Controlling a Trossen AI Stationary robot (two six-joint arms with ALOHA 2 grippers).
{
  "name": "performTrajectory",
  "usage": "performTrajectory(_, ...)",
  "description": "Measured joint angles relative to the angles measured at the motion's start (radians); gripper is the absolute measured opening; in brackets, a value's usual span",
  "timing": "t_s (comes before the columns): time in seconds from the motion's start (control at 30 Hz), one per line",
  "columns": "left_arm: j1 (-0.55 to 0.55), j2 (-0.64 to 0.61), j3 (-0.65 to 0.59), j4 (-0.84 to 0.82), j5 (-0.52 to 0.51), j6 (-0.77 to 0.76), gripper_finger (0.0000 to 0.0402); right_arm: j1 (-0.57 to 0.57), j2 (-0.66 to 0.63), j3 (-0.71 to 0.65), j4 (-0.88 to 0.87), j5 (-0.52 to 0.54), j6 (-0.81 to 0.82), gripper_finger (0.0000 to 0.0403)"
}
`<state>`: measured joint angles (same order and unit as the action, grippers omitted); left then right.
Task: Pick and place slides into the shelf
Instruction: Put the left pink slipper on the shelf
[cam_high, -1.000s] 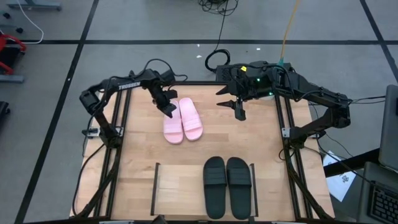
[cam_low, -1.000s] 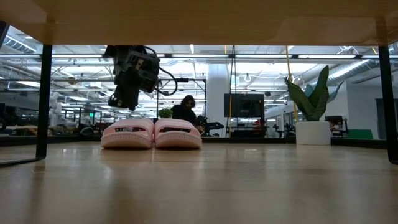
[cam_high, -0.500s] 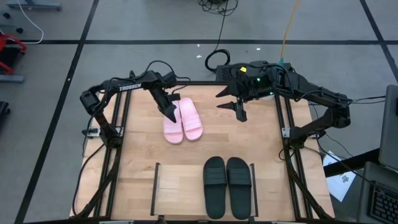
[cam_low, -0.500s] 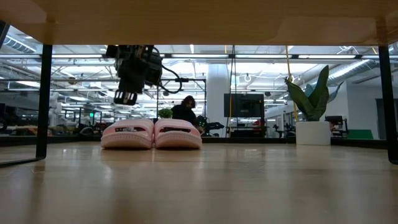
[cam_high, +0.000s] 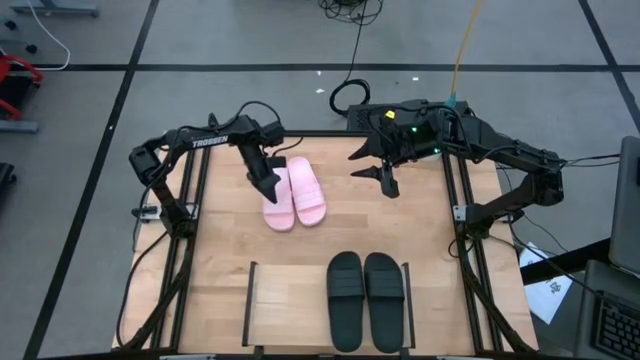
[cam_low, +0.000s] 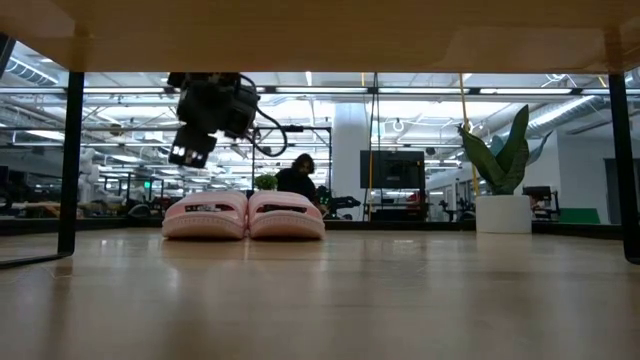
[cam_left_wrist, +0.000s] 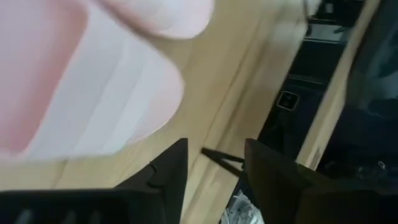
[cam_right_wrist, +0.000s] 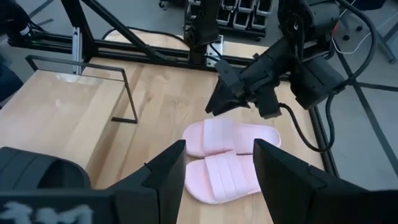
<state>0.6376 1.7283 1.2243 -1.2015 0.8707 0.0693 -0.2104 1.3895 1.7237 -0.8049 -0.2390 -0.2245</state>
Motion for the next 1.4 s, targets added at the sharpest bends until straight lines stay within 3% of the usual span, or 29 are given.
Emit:
performTrajectory(0.2, 0.015, -0.050, 0.000, -0.155, -0.013, 0.082, 0.0179, 0.000, 0.000, 0.000, 0.007, 0.001, -0.004, 0.0178)
performTrajectory(0.3, 0.036, -0.098, 0.001, -0.188, -0.069, 0.080, 0.0180, 0.000, 0.000, 0.000, 0.007, 0.001, -0.004, 0.0178)
performTrajectory(0.43, 0.071, -0.175, 0.002, -0.200, -0.195, 0.137, 0.0180, 0.000, 0.000, 0.000, 0.009, 0.002, -0.017, 0.0178)
performTrajectory(0.57, 0.115, -0.207, 0.025, -0.174, -0.399, 0.184, 0.0180, 0.000, 0.000, 0.000, 0.049, 0.002, -0.025, 0.0178)
performTrajectory(0.63, 0.149, -0.198, 0.045, -0.173, -0.420, 0.204, 0.0180, -0.002, 0.000, 0.000, 0.076, 0.002, -0.024, 0.0178)
performTrajectory(0.8, 0.273, -0.121, 0.096, -0.198, -0.278, 0.337, 0.0180, -0.002, 0.000, 0.000, 0.102, 0.002, -0.012, 0.0178)
performTrajectory(1.0, 0.395, -0.007, 0.148, -0.347, -0.238, 0.499, 0.0180, -0.002, 0.000, 0.000, 0.099, 0.002, 0.058, 0.0178)
performTrajectory(1.3, 0.348, 0.116, 0.269, -0.369, -0.049, 0.537, 0.0179, -0.002, 0.000, -0.004, 0.136, 0.005, 0.067, 0.0178)
performTrajectory(1.4, 0.314, 0.130, 0.319, -0.371, 0.084, 0.509, 0.0179, -0.002, 0.000, -0.018, 0.172, 0.006, 0.068, 0.0178)
